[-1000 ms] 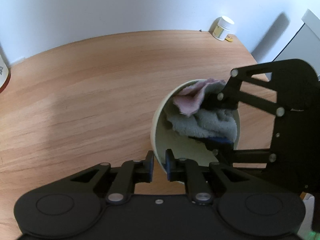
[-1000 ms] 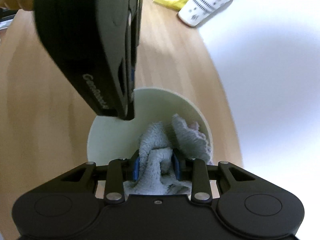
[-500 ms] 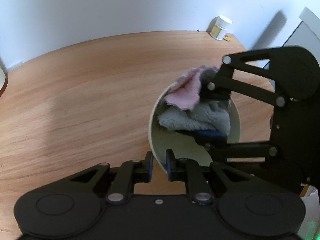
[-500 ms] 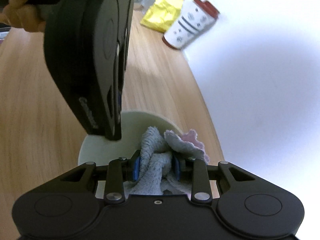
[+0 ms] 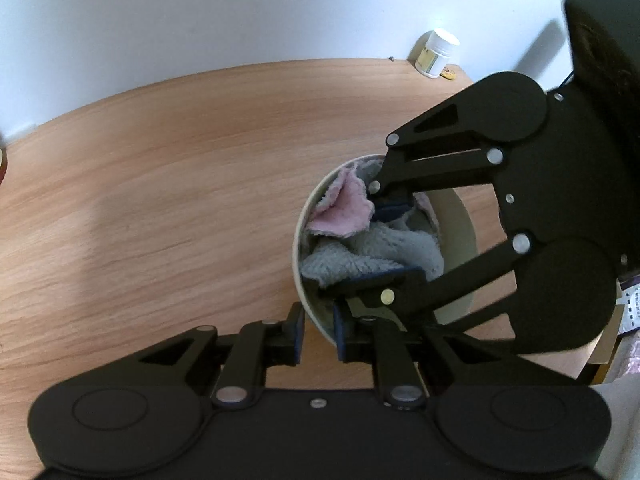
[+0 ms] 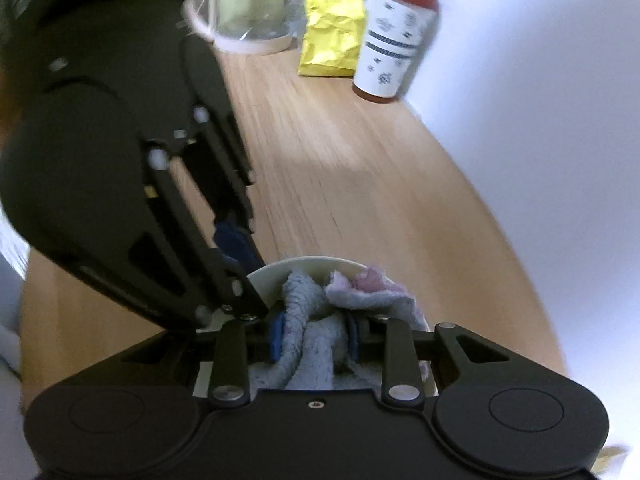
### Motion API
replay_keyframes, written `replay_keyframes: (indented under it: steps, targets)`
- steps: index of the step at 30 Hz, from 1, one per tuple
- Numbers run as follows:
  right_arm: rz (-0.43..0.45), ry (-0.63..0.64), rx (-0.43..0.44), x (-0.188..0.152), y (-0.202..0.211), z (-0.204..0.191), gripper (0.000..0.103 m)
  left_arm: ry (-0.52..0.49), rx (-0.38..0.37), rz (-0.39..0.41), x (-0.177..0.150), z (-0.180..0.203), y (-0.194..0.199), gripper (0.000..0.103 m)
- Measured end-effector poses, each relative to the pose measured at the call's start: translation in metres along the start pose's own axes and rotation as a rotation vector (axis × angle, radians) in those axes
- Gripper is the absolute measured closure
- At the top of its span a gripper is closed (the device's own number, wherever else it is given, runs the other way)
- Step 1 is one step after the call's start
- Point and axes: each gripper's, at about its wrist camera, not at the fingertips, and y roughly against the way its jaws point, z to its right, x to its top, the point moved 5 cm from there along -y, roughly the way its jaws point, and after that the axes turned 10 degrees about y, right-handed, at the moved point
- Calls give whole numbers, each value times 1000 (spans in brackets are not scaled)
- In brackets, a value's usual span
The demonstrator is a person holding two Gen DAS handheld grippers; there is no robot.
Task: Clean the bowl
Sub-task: 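Scrub the bowl interior with the grey cloth in the right gripper while the left holds the bowl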
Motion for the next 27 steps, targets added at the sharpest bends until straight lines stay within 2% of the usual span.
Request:
replay_keyframes:
  steps: [2,5,7,10,14,15,19,22,25,27]
  targets:
    - [-11,-10,25,12,-6,-6,70,3,1,-7,1,-1,0,89]
    - [-62,4,41,37,-26,9,70,-2,3,-13,3,0,1,89]
    - [-104,-1,51,41,-22,10,69,-6,1,-13,5,1,0,90]
    - [-110,-7,44,42,-9,12,61,-1,-5,-8,9,0,-2,90]
    - [-81,-42,69,43,15,22,23,2,-7,-5,12,0,-3,90]
    - [-71,-46,73,45,19,25,20,2,-7,-5,12,0,-4,90]
    - [-36,19,38,47,36,21,20,-1,-13,-3,14,0,-5,90]
    - [-62,52,45,36,46,16,23,6,-12,-4,15,0,-5,90]
    - [-106,80,49,37,30,15,34,11,-15,-7,13,1,-5,89]
    - [-133,95,46,37,21,14,48,21,-22,-11,12,1,-6,89]
